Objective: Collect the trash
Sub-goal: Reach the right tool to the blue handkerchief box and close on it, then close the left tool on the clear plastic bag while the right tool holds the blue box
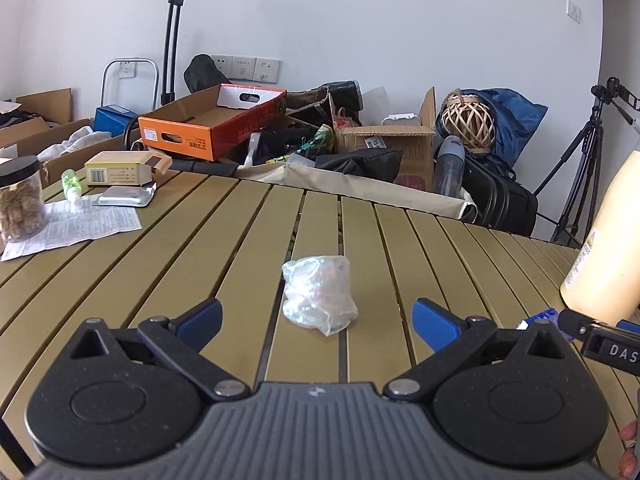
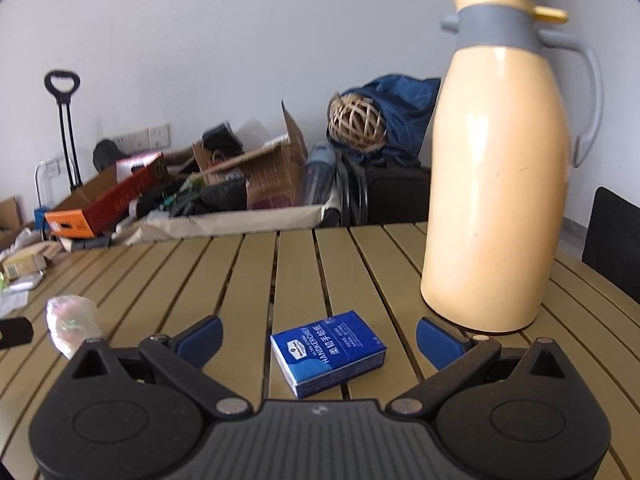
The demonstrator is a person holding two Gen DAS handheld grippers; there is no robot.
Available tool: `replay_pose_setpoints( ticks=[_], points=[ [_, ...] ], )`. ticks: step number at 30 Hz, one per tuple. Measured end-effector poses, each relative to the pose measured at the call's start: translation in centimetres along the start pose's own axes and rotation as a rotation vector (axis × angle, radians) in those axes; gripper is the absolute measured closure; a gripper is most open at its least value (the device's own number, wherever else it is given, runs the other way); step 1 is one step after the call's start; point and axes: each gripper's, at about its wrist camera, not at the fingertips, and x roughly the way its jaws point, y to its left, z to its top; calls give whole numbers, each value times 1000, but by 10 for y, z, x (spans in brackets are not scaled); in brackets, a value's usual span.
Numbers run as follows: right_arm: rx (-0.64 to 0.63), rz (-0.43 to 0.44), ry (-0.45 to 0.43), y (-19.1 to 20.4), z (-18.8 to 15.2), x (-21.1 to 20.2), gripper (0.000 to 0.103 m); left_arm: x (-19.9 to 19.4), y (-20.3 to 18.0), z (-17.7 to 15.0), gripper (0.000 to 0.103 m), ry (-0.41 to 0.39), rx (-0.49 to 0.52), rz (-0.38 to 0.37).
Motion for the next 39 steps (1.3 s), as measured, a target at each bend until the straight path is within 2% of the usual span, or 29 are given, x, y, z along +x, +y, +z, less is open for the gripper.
replay_pose_setpoints(
  ticks=[9, 18, 26, 34, 39],
  points=[
    [-27, -6, 152, 3, 12, 62, 0, 37, -9, 12, 0, 40, 22, 0],
    [6, -6, 244, -2, 10, 88, 0, 53, -10, 18, 0, 91, 17, -6],
    [-23, 10, 254, 5, 7, 88, 0, 63, -7, 19, 0, 124, 4, -4],
    [-45, -5, 236, 5, 6, 84, 15, 67, -6, 18, 0, 135, 1, -4],
    [-29, 16, 219, 1, 6, 81, 17, 73, -5, 16, 0, 149, -4, -4]
  ],
)
